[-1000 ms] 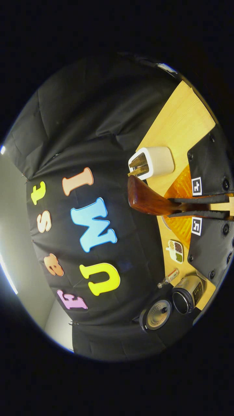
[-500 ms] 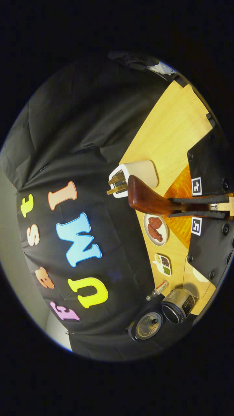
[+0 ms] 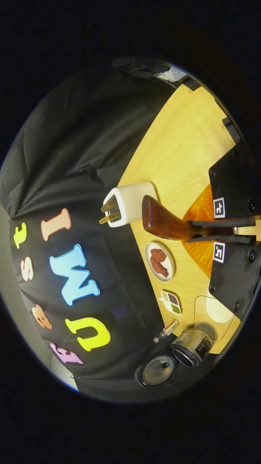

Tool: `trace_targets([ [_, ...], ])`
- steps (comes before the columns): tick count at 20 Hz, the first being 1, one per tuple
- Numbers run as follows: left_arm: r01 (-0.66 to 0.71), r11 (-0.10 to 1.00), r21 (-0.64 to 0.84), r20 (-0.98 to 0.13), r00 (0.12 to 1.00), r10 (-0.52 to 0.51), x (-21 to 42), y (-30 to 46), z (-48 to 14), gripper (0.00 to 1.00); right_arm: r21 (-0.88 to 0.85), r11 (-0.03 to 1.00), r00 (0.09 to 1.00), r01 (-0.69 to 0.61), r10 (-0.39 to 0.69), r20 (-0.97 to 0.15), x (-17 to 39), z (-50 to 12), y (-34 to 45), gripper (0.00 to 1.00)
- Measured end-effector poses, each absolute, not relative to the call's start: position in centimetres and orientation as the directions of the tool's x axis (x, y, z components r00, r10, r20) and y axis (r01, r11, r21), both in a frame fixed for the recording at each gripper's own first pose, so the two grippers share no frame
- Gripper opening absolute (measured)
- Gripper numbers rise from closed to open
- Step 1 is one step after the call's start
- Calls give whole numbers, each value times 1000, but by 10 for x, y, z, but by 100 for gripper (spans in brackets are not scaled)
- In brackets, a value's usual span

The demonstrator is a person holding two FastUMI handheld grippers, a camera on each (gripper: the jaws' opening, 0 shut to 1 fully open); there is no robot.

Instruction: Close the left gripper, press the button to open the rice cooker; take a wooden spoon from the chopstick holder with the right hand, scoop a spoonful of rice and pour it into the rice cooker, then put the wooden spoon back into the chopstick holder.

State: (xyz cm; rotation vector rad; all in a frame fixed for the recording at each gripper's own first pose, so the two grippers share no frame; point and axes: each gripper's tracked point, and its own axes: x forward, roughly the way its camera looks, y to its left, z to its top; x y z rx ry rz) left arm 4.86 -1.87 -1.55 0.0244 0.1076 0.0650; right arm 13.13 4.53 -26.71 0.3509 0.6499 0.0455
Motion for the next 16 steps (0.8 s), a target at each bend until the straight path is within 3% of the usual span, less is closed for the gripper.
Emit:
trace_targets([
  [5,-94,994,49,-88,991,98,51,-3,-6,86,354,933,792,58,173,-585,123,-271,48,21],
  [6,-97,994,48,-85,991,101,52,-1,-3,86,348,936,801,51,169,-574,122,-264,43,18],
  [7,-99,994,45,-82,991,102,56,1,-2,86,334,942,808,42,164,-565,128,-262,40,53],
  [8,-101,994,42,-78,991,104,58,4,-1,87,311,950,816,35,152,-558,128,-256,35,57],
  [10,-102,994,34,-76,992,105,69,6,1,87,257,966,833,26,121,-540,124,-243,24,100],
  [16,-78,997,-6,-70,995,77,113,9,7,88,74,997,909,-29,57,-414,106,-176,11,98],
])
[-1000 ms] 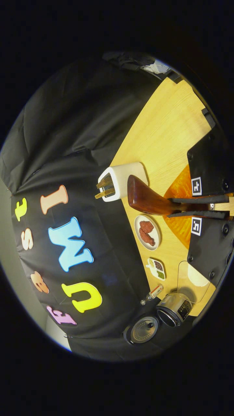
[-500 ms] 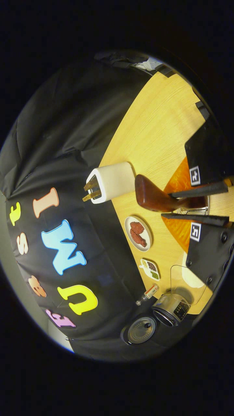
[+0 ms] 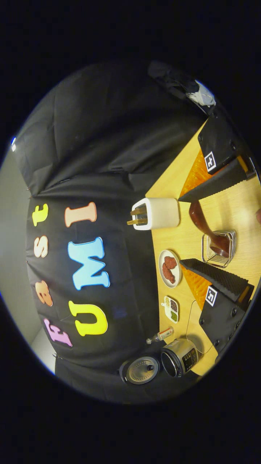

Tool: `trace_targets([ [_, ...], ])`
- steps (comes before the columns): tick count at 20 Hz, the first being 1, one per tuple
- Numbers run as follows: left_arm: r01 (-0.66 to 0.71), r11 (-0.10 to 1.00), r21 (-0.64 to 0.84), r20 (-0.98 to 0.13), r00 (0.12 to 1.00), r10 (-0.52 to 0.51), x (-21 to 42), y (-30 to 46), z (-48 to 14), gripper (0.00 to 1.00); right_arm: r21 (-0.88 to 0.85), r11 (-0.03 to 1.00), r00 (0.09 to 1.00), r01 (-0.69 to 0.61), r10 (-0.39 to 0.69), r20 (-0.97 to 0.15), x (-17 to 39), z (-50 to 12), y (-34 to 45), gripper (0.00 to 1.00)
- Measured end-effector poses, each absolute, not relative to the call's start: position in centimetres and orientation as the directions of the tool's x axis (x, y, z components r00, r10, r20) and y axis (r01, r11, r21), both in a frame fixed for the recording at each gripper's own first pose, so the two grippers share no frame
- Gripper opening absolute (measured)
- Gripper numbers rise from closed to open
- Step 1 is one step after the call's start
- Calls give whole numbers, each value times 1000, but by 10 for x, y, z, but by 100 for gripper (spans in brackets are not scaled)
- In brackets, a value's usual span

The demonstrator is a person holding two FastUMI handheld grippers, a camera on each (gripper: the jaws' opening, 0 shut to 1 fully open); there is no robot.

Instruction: Close the left gripper, press the button to open the rice cooker; take a wooden spoon from the chopstick holder with the right hand, scoop a spoonful of rice and pour it into the rice cooker, then put the wooden spoon back into the chopstick holder.

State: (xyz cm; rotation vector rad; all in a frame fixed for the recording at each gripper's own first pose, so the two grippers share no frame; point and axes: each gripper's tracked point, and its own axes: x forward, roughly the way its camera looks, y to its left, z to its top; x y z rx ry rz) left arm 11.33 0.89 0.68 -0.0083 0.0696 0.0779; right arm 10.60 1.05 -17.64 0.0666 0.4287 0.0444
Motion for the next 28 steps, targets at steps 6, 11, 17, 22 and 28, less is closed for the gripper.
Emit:
trace_targets([
  [6,-43,997,-63,-69,997,39,180,17,11,88,-18,1000,951,-3,-2,-310,96,-124,12,98],
  [11,-33,996,-79,-81,996,26,243,34,12,88,-56,997,955,48,-62,-289,84,-112,12,99],
  [17,5,995,-96,-90,996,-13,315,48,12,88,-62,992,946,112,-125,-298,73,-116,20,94],
  [22,11,994,-107,-113,993,-23,369,60,-1,88,-88,986,936,145,-165,-311,65,-124,31,99],
  [28,21,996,-83,-156,987,-34,417,59,-32,87,-107,981,926,159,-186,-328,57,-128,39,97],
])
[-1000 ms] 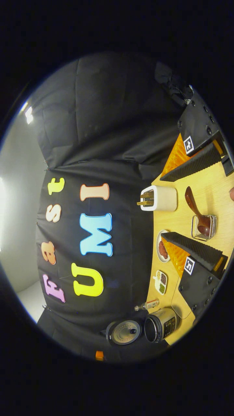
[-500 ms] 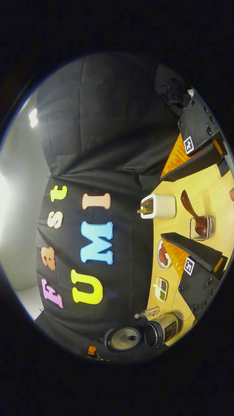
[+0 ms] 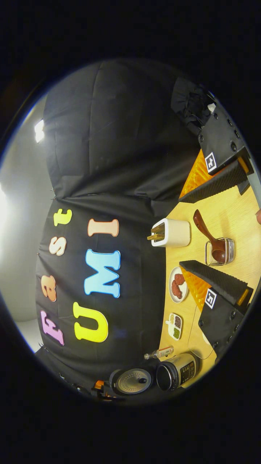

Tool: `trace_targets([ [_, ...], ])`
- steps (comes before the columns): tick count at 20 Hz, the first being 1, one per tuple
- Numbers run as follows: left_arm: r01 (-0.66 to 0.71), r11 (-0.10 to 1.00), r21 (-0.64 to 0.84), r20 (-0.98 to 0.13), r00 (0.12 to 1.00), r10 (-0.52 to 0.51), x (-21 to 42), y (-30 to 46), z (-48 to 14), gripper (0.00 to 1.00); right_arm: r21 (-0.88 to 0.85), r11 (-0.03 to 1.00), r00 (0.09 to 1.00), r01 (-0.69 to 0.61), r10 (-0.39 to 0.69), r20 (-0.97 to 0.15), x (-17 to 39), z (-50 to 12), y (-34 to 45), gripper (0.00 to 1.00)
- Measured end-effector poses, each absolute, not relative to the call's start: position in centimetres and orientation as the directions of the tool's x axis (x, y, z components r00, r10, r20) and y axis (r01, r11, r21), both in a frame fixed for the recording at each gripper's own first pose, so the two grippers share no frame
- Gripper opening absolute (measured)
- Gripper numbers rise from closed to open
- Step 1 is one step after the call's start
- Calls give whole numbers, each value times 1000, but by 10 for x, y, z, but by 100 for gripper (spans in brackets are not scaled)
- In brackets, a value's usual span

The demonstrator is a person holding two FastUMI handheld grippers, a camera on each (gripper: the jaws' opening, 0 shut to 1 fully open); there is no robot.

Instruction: Close the left gripper, press the button to open the rice cooker; take a wooden spoon from the chopstick holder with the right hand, scoop a spoonful of rice and pour it into the rice cooker, then put the wooden spoon back into the chopstick holder.

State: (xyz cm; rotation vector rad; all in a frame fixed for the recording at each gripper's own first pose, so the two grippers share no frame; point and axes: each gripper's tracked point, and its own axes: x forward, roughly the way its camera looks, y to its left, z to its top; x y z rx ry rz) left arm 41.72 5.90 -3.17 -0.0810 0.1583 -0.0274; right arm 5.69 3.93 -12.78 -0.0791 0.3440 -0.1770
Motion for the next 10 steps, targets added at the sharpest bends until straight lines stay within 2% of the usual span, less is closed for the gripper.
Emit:
trace_targets([
  [5,27,995,-96,-208,977,-47,432,51,-57,87,-108,982,928,154,-181,-327,57,-125,40,100],
  [10,14,992,-124,-210,977,-41,428,50,-66,89,-107,985,934,133,-160,-318,60,-120,38,100],
])
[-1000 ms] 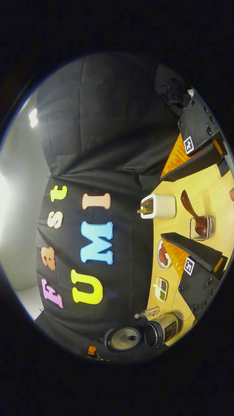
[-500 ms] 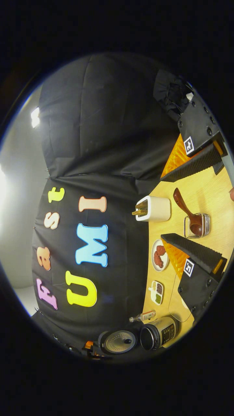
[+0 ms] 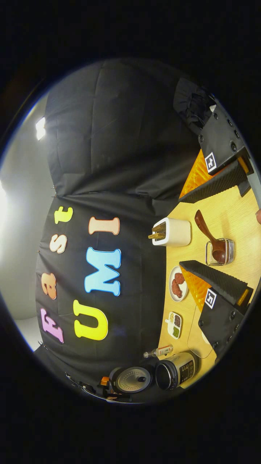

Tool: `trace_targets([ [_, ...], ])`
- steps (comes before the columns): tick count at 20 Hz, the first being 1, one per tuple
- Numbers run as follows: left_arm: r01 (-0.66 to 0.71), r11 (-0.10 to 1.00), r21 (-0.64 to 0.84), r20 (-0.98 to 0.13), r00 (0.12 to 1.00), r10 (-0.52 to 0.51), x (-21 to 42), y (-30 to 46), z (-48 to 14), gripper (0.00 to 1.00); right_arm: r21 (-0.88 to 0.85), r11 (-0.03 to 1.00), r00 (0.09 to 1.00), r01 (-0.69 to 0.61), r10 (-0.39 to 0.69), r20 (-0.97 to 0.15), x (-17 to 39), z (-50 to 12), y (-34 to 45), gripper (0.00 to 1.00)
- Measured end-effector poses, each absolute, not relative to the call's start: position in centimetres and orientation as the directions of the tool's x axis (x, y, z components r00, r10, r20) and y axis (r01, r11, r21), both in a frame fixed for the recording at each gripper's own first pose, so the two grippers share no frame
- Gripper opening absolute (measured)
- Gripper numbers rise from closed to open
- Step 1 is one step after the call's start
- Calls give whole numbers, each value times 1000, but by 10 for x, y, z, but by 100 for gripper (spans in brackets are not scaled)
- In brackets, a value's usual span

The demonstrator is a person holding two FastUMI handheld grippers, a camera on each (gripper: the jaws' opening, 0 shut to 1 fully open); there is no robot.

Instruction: Close the left gripper, press the button to open the rice cooker; take a wooden spoon from the chopstick holder with the right hand, scoop a spoonful of rice and pour it into the rice cooker, then put the wooden spoon back into the chopstick holder.

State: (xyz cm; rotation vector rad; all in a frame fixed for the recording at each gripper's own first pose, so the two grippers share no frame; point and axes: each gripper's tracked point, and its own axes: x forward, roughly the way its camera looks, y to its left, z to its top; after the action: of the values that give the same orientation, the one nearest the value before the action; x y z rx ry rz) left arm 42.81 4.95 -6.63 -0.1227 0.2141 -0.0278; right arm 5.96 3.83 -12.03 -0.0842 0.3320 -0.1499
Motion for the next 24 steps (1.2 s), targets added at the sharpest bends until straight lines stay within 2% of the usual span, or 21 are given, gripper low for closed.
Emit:
trace_targets([
  [1,19,992,-123,-212,976,-45,428,48,-69,93,-104,986,935,128,-155,-319,59,-121,37,97],
  [2,23,993,-119,-214,976,-48,425,47,-69,90,-101,987,935,122,-148,-321,59,-122,37,97],
  [12,40,991,-130,-267,961,-74,366,23,-89,92,-60,996,944,68,-84,-320,62,-125,25,100],
  [15,47,991,-125,-282,956,-81,351,16,-97,94,-49,997,943,52,-65,-326,61,-128,20,97],
  [17,48,990,-129,-297,951,-85,342,12,-105,91,-50,998,943,40,-54,-328,60,-128,16,100],
  [18,47,990,-130,-303,949,-85,336,10,-108,94,-51,998,943,35,-50,-328,59,-129,13,97],
  [21,41,992,-123,-320,944,-79,323,4,-119,94,-43,999,944,24,-37,-327,58,-127,6,100],
  [23,37,992,-121,-329,941,-75,314,0,-128,91,-43,999,944,17,-30,-329,56,-129,1,100],
  [24,37,992,-119,-333,940,-75,310,-2,-132,94,-45,999,944,15,-30,-329,55,-129,-3,100],
])
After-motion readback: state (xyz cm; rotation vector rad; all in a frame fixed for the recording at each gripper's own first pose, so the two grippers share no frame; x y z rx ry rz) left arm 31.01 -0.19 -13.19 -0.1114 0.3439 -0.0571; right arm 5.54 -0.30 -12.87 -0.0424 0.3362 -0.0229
